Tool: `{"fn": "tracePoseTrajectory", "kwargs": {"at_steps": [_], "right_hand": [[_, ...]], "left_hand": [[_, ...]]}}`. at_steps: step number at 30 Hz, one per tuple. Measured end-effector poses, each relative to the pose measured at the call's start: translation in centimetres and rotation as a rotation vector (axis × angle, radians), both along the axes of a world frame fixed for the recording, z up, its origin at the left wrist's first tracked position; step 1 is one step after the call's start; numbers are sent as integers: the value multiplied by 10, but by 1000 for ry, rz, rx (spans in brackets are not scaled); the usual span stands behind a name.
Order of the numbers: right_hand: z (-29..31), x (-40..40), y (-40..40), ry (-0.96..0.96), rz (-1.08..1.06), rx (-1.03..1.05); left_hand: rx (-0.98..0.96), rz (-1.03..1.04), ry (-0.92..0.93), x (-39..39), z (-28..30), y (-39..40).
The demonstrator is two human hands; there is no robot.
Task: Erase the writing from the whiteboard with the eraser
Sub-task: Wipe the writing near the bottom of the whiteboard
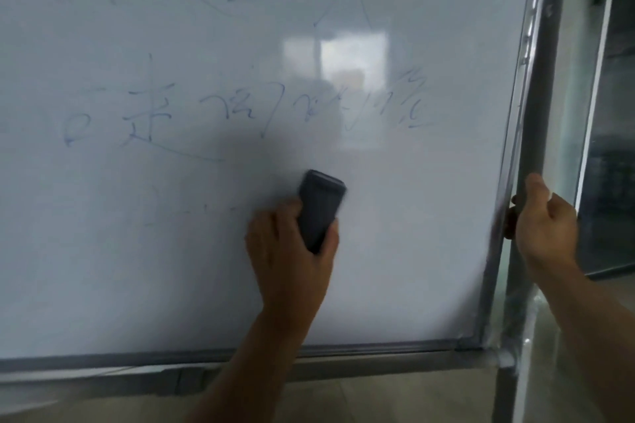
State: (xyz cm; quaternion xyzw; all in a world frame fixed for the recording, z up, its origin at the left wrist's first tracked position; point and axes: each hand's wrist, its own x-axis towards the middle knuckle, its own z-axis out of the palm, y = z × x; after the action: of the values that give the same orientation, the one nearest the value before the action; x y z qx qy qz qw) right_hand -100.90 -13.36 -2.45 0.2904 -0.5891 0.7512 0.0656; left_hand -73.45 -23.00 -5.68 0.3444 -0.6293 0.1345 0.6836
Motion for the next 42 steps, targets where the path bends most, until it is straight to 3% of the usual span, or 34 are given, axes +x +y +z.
{"fn": "tracePoseTrajectory", "kwargs": {"at_steps": [2,3,7,9,12,13,15,18,19,20,23,25,27,31,32,35,37,40,42], "right_hand": [[0,0,1,5,3,-1],[-1,0,1,2,0,-3],[-1,0,-3,-20,-37,-5],[1,3,-4,-25,-31,5],[1,3,-2,-21,-17,2],[1,4,-1,-21,-11,2],[0,4,-1,-4,-9,5],[-2,7,-3,15,0,10],[-2,6,-2,12,-2,2],[-2,5,-3,10,-5,-4],[-3,-1,1,14,-17,-11],[-6,0,-3,27,-4,4],[-6,0,-5,38,-7,31],[-3,-5,-7,15,0,15],[-3,-7,-6,7,0,12],[-6,-9,-5,7,-2,32],[-7,-10,-3,10,11,32],[-8,-8,-5,9,45,33],[-7,-9,-4,11,35,23]], "left_hand": [[-68,30,-138,10,-6,-3],[-47,51,-97,25,0,-11],[109,56,331,79,31,-37],[6,85,182,63,20,-27],[-223,85,-288,14,-15,-8],[-242,99,-362,8,-18,-8],[-184,139,-241,10,-6,-14],[54,99,239,19,33,-12],[76,74,278,12,43,-9],[37,80,204,3,45,-6],[-241,48,-324,-40,31,12],[-314,44,-507,-53,25,14],[-297,86,-431,-61,39,12],[-59,121,-30,-83,81,25],[-58,105,-43,-91,83,32],[-261,85,-398,-110,67,45],[-316,90,-416,-109,79,38],[-98,78,-9,-94,129,26],[-66,62,108,-90,153,27]]}}
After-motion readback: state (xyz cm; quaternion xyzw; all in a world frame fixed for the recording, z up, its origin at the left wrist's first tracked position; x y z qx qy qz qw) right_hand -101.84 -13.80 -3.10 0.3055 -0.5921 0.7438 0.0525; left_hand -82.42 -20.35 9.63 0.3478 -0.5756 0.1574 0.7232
